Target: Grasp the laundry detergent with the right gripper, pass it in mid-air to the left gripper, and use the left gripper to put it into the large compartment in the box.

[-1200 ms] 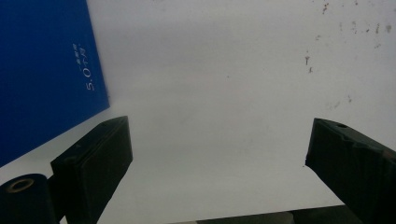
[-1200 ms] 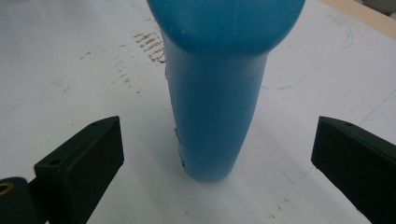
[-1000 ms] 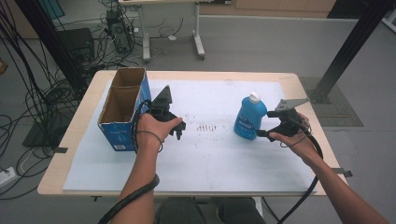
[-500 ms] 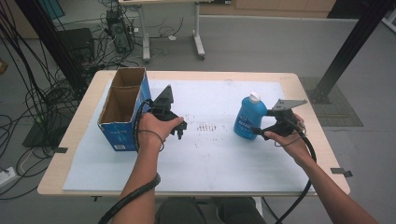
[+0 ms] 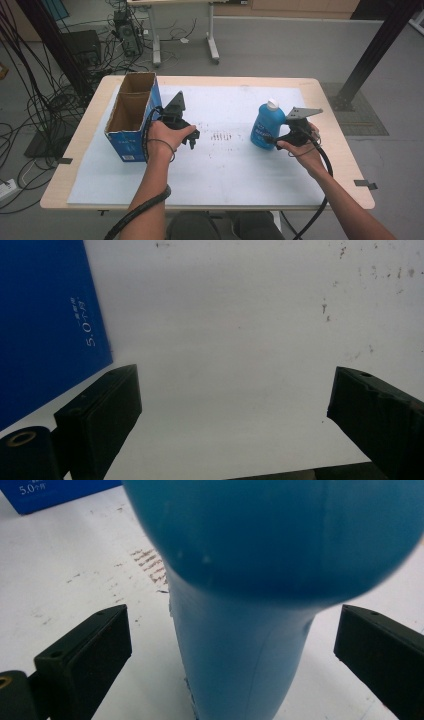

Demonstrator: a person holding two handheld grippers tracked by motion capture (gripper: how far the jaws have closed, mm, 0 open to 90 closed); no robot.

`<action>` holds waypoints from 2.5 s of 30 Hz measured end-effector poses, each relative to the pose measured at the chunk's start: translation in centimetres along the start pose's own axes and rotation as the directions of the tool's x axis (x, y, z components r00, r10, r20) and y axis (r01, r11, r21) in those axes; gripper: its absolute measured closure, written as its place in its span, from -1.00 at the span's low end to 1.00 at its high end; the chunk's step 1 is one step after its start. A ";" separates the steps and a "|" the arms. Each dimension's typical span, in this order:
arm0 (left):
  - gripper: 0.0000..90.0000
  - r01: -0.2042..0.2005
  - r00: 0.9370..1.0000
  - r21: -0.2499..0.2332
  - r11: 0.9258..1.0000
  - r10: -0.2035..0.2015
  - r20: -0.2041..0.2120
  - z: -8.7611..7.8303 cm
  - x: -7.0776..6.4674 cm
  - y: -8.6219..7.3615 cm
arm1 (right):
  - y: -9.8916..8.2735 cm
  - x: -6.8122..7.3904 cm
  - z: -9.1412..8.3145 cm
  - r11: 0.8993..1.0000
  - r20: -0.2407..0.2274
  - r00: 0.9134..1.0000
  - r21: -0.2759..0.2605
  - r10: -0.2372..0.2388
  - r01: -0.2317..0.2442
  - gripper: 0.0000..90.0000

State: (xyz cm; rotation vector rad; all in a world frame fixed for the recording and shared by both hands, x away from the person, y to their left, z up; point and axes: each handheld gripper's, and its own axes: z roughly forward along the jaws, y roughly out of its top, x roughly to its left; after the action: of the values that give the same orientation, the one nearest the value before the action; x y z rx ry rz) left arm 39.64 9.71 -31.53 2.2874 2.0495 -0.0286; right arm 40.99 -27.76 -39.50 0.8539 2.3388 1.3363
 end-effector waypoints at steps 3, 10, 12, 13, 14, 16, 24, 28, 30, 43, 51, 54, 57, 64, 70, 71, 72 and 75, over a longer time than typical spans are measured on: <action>-0.84 -0.003 1.000 -0.002 1.000 0.003 0.002 0.1 -0.1 0.0 | 0.0 0.1 0.1 1.000 0.007 1.000 -0.018 -0.005 0.005 -0.97; -0.84 -0.006 1.000 -0.001 1.000 0.006 0.006 0.2 -0.2 0.0 | 0.0 0.1 0.3 0.999 0.009 1.000 -0.040 0.000 0.000 -0.97; -0.84 -0.010 1.000 -0.002 1.000 0.010 0.006 0.2 -0.3 0.0 | 0.1 0.1 0.4 0.999 0.010 1.000 -0.044 -0.003 0.003 -0.97; -0.84 -0.010 1.000 -0.002 1.000 0.010 0.006 0.2 -0.3 0.0 | 0.1 0.1 0.4 0.999 0.010 1.000 -0.044 -0.003 0.003 -0.97; -0.84 -0.011 1.000 -0.004 1.000 0.011 0.007 0.1 -0.3 0.0 | 0.1 0.1 0.5 0.999 0.012 1.000 -0.050 -0.002 0.003 -0.97; -0.84 -0.014 1.000 -0.005 1.000 0.014 0.008 0.1 -0.3 0.0 | 0.1 0.1 0.6 0.998 0.012 1.000 -0.057 0.004 -0.004 -0.97; -0.84 -0.019 1.000 -0.018 1.000 0.019 0.012 0.0 -0.6 0.1 | -0.1 0.0 1.2 0.998 0.011 1.000 -0.060 0.015 -0.014 -0.97; -0.84 -0.019 1.000 -0.018 1.000 0.019 0.013 0.0 -0.6 0.1 | -0.1 0.0 1.3 0.998 0.013 1.000 -0.062 0.014 -0.014 -0.97; -0.84 -0.019 1.000 -0.020 1.000 0.019 0.014 -0.1 -0.6 0.1 | -0.1 -0.1 1.3 0.998 0.014 1.000 -0.067 0.016 -0.015 -0.98; -0.84 -0.025 1.000 -0.026 0.999 0.025 0.017 -0.2 -0.6 0.0 | -0.2 -0.1 1.3 0.997 0.013 1.000 -0.073 0.013 -0.012 -0.98; -0.84 -0.026 1.000 -0.025 0.999 0.026 0.016 -0.3 -0.7 0.0 | -0.1 -0.1 1.3 0.997 0.015 1.000 -0.077 0.013 -0.012 -0.98; -0.84 -0.027 0.999 -0.029 0.999 0.027 0.016 -0.3 -0.8 0.0 | -0.2 -0.1 1.3 0.997 0.015 1.000 -0.076 0.013 -0.012 -0.98; -0.84 -0.031 0.999 -0.028 0.999 0.031 0.018 -0.2 -0.8 0.0 | -0.2 -0.1 1.4 0.997 0.015 1.000 -0.075 0.012 -0.011 -0.98; -0.85 -0.034 0.999 -0.030 0.999 0.034 0.024 -0.1 -0.8 0.0 | -0.2 -0.1 1.4 0.997 0.014 1.000 -0.076 0.014 -0.013 -0.98; -0.85 -0.033 0.999 -0.026 0.999 0.033 0.023 0.0 -0.7 0.0 | -0.2 -0.1 1.5 0.997 0.016 1.000 -0.079 0.014 -0.013 -0.98; -0.85 -0.031 0.999 -0.026 0.999 0.032 0.024 0.0 -0.7 0.0 | -0.2 -0.1 1.5 0.997 0.014 1.000 -0.078 0.014 -0.013 -0.98; -0.85 -0.032 0.999 -0.030 0.999 0.032 0.028 0.0 -0.7 0.0 | -0.2 -0.1 1.5 0.997 0.014 1.000 -0.079 0.014 -0.013 -0.98; -0.85 -0.034 0.999 -0.028 0.999 0.035 0.027 -0.1 -0.7 0.0 | -0.2 -0.1 1.5 0.997 0.013 1.000 -0.083 0.012 -0.011 -0.98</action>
State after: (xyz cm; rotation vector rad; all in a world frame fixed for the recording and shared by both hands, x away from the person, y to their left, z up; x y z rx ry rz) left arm 39.55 9.02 -31.42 2.2923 1.9845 -0.0297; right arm 41.85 -26.86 -40.42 0.8499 2.2547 1.4164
